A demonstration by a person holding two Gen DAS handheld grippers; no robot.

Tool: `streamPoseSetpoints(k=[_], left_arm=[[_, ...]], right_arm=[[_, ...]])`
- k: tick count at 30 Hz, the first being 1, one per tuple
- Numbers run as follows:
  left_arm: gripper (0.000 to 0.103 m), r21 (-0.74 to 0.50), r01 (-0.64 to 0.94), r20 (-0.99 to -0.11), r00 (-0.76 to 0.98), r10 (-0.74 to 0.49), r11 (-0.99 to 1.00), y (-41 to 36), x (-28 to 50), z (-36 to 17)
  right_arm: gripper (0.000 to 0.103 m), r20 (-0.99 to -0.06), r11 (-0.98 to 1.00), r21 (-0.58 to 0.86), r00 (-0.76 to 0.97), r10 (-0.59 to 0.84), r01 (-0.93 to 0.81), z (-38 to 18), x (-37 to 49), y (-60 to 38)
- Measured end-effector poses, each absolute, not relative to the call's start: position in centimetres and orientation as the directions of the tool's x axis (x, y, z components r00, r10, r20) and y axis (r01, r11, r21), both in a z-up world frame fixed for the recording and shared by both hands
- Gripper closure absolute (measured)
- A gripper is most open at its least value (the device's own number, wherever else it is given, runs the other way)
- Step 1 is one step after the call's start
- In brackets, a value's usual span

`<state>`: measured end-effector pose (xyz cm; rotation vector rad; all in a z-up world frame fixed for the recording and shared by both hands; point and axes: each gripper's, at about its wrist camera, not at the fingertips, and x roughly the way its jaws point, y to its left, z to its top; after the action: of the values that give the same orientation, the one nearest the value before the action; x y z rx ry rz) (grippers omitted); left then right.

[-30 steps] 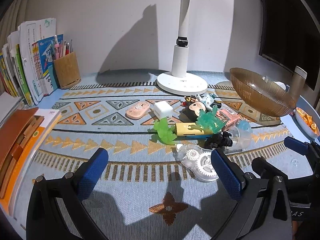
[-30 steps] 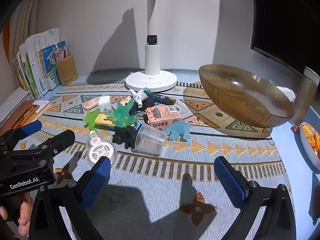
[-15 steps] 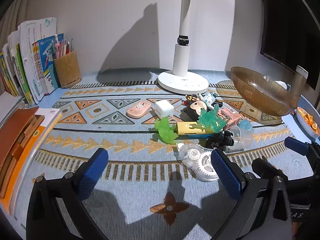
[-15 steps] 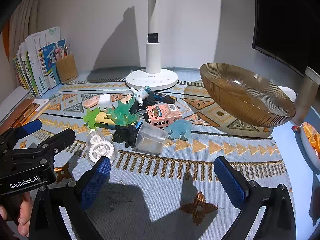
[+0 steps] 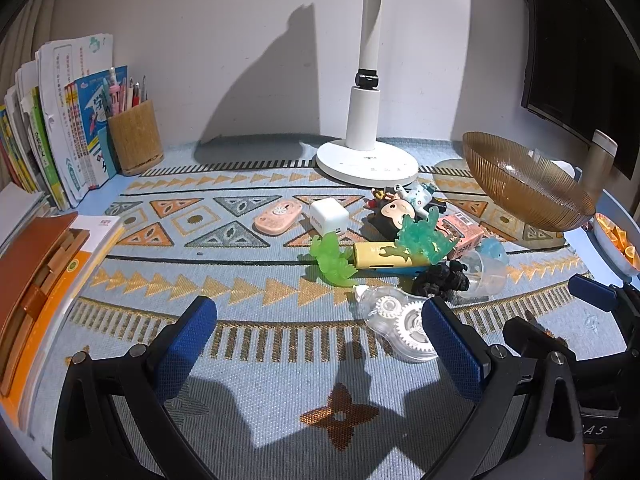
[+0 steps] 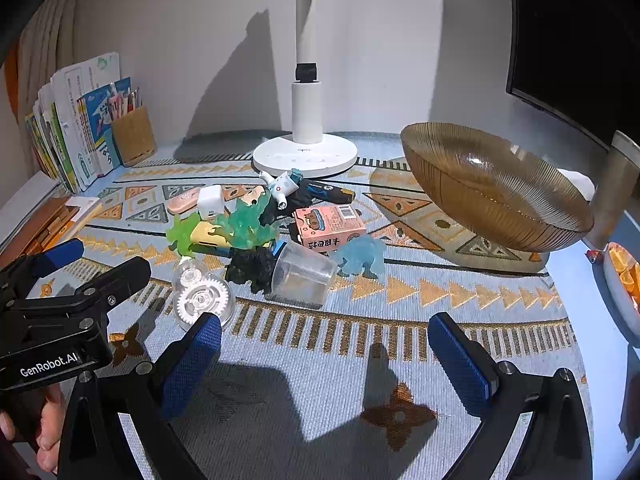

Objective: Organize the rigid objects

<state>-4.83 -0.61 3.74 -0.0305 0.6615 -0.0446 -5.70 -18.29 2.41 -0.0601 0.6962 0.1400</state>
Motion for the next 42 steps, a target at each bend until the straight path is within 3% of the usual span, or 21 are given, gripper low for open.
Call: streamPoseSetpoints(k=[19,24,31,34,35,36,38,42], left_arm=[[0.001,-0.047,0.036,-0.625,0.779,-0.058,0.998,-0.5,-4.7,3.5],[0.001,-0.081,0.072,-0.671,0.733,-0.108,0.994,-0.6,-4.7,3.5],[0.001,-0.250,0.118,-0.767,0.582,-0.271,0.961,-2.0,-3.8,1.9],[0.001,-0.247,0.137,-0.774,0.567,-0.280,0.959,-3.6,-3.6,1.9],[0.001,-0.235,0.138,-0.779,0.566,-0.272,0.962,-4.0,-3.4,1.9],[0.006,-0.222,0.139,-0.786,0.560,-0.261,0.965,-4.5,-3.2,1.9],[0.016,-0.226,0.135,-0.796,0.546,-0.263,0.965,-5.1,-2.6,1.8],[0.026,-0.226,0.120,-0.802,0.540,-0.255,0.967,-5.1,-1.9,1.5]], right_arm=[[0.000,-0.656,0.988,0.001,0.745,0.120,-0.157,2.3,-5.5,-18.2],[0.000,-0.723,0.969,0.048,0.661,0.202,-0.243,2.6,-4.5,-18.8],[0.001,-0.775,0.871,-0.253,0.628,0.078,-0.422,3.2,-2.3,-18.2],[0.019,-0.781,0.798,-0.341,0.623,0.054,-0.496,2.8,-1.6,-17.4],[0.020,-0.781,0.774,-0.364,0.623,0.051,-0.519,2.7,-1.3,-17.1],[0.021,-0.783,0.760,-0.370,0.620,0.054,-0.534,2.7,-1.0,-17.0],[0.032,-0.788,0.725,-0.396,0.613,0.047,-0.564,2.4,-0.1,-16.7],[0.035,-0.799,0.666,-0.407,0.597,0.073,-0.626,1.9,1.0,-15.8]])
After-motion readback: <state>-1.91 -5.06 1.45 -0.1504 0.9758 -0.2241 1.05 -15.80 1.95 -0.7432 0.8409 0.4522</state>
